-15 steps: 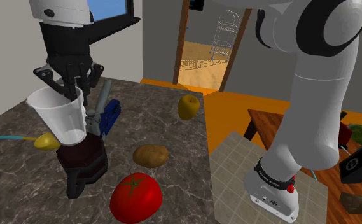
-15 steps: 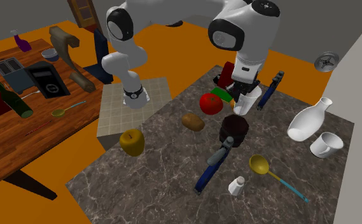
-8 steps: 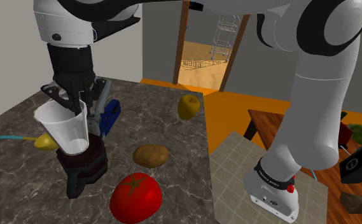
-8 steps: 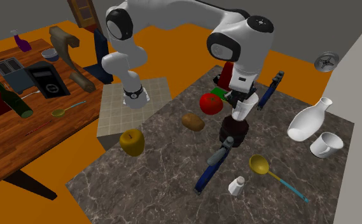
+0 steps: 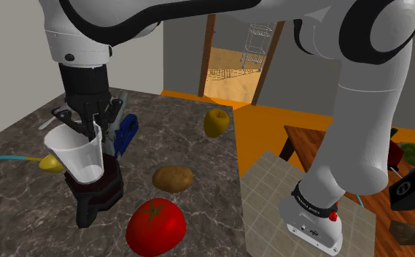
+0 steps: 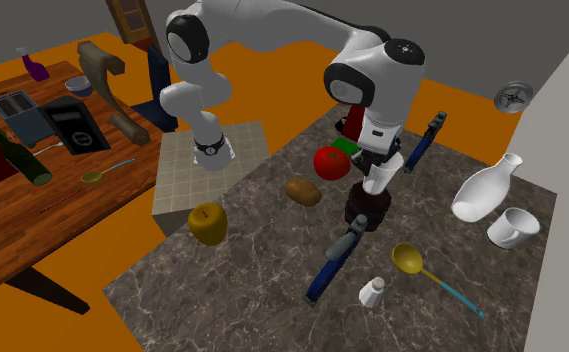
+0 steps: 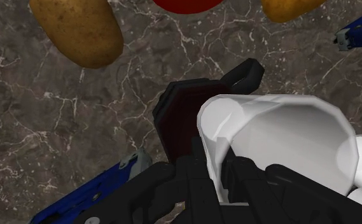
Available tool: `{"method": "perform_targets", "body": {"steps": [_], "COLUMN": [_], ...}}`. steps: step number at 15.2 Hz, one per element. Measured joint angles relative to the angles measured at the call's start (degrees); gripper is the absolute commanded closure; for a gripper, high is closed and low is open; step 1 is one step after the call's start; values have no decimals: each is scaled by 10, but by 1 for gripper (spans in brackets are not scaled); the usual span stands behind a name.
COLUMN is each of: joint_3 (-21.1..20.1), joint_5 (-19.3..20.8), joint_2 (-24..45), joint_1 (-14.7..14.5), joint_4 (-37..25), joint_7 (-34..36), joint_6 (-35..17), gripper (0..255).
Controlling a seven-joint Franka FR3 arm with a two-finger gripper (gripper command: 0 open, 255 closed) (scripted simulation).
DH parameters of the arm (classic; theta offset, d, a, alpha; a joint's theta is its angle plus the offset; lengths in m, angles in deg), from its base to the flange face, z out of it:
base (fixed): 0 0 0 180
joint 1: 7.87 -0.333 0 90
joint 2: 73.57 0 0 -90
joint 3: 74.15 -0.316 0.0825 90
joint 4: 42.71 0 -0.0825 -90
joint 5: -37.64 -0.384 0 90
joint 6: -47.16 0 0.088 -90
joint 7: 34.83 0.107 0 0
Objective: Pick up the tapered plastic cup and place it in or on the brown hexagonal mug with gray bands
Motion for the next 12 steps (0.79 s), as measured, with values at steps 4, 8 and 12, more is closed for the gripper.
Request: {"method": "perform_targets", "body": {"steps": [4,8,12], "joint_3": [0,0,0], "joint_5": [0,0,-2], "joint_2": [0,0,-4], "joint_1": [0,0,2], "joint_4": [0,0,-33], "joint_7": [0,0,-2], "joint_6": [0,0,37], "gripper": [0,0,0]}}
